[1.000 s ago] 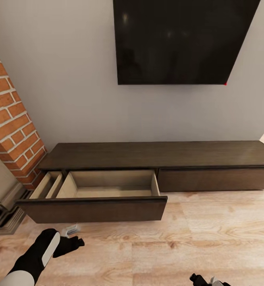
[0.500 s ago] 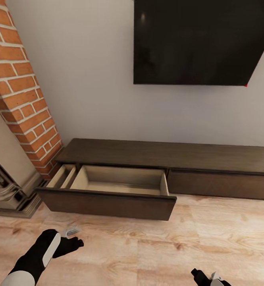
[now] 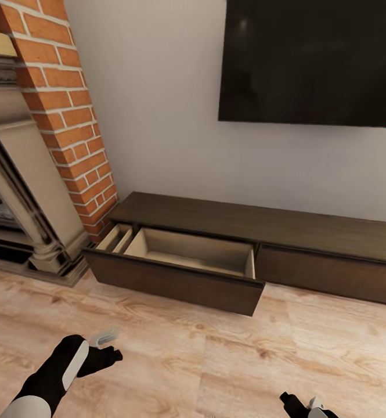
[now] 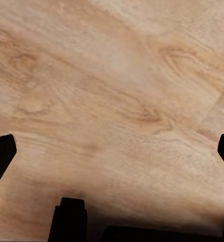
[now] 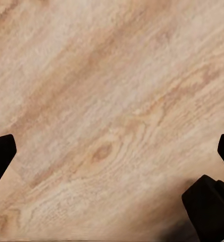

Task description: Place each of the two pumpkins and all three candles from the living room inside a cabinet in the living room (use any cabinet), then make sure every cabinet is closed, and position the cauldron so it is next to a table in the living room.

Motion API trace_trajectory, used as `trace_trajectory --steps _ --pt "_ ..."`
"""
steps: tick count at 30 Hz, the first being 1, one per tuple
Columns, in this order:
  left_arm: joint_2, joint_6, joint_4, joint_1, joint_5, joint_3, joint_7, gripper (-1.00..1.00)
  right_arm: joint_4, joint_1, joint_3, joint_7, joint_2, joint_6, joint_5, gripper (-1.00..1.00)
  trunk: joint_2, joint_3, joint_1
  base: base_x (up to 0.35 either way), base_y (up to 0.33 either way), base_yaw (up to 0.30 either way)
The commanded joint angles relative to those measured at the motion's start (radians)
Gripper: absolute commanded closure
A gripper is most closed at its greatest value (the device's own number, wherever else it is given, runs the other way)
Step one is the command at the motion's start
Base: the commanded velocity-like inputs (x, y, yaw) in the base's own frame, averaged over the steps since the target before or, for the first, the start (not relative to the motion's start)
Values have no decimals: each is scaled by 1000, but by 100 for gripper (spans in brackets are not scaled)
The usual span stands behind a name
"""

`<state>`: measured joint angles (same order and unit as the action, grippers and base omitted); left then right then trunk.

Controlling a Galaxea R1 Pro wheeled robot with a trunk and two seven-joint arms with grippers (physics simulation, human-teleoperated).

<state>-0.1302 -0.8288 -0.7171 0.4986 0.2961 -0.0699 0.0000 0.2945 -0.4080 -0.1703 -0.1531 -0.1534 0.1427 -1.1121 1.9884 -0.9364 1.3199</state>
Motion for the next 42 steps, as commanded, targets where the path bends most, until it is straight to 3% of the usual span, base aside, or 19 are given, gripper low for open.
trace_trajectory --steps 1,10,42 --pt "0 0 0 0 0 0 0 -100 0 0 0 0 0 0 0 -100 0 0 0 -261 -147 288" --pt "0 0 0 0 0 0 -1 -100 0 0 0 1 0 0 0 -100 0 0 0 -188 -101 288" --pt "1 2 1 0 0 1 -2 -100 0 0 -1 0 0 -2 0 -100 0 0 0 -37 -2 288"
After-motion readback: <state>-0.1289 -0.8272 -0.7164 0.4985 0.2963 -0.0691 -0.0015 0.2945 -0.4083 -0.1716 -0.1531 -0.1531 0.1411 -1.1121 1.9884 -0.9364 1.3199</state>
